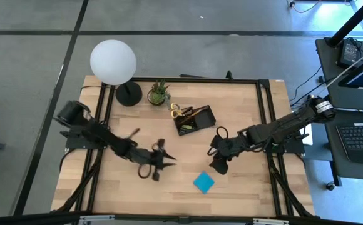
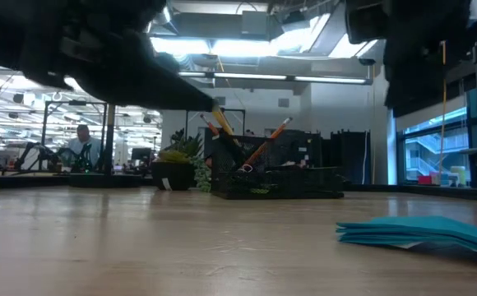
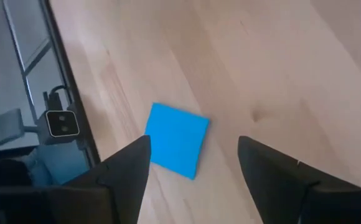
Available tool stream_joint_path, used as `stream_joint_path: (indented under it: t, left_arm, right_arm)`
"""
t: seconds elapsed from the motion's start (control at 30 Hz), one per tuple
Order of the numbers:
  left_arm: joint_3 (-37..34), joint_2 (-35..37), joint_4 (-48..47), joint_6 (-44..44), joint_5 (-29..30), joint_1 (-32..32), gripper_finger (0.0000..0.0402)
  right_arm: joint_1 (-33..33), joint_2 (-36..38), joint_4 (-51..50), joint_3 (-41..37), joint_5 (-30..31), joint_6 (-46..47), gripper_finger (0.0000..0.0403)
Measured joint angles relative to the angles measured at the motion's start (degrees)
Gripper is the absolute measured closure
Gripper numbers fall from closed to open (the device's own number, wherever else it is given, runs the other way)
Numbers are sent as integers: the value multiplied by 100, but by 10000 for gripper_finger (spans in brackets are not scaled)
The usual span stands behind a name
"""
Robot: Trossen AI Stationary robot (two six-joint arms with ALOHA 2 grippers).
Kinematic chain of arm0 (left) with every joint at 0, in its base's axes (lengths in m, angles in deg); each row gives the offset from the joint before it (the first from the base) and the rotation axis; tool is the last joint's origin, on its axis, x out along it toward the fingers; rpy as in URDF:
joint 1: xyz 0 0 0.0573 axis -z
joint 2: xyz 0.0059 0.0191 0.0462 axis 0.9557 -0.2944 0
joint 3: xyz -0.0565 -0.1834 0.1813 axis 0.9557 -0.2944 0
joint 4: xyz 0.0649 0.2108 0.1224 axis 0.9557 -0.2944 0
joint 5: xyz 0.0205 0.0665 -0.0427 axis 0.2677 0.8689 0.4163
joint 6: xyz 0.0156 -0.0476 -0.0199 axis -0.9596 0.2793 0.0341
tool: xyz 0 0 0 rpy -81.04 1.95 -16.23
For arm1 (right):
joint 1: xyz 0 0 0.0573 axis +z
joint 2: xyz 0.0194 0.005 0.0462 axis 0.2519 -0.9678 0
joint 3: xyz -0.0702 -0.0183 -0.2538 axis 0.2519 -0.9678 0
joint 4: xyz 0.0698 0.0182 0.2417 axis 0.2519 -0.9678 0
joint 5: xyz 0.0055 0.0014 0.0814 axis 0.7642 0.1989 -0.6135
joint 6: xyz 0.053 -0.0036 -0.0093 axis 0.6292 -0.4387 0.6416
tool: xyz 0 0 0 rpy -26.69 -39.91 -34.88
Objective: Pick and place office supplies into organizer
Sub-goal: Put the blue sticky notes into the desk organizer
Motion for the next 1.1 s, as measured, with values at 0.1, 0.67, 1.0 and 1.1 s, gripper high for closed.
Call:
stream_joint_path:
  t: [0.1, 0.67, 1.0, 1.1]
  left_arm:
    - [629, -692, -48, -436, -238, 53, 320]
    - [2466, -2341, -521, -1293, -729, 291, 320]
    - [2694, -2560, -869, -1284, -717, 278, 320]
    - [2695, -2560, -796, -1250, -628, 270, 320]
  right_arm:
    - [81, 0, -5, -68, -3, 516, 160]
    - [160, -59, 2576, -1595, -55, 1315, 160]
    - [160, -800, 2900, -1580, -45, 1431, 160]
    - [181, -1000, 3041, -1578, -163, 1500, 160]
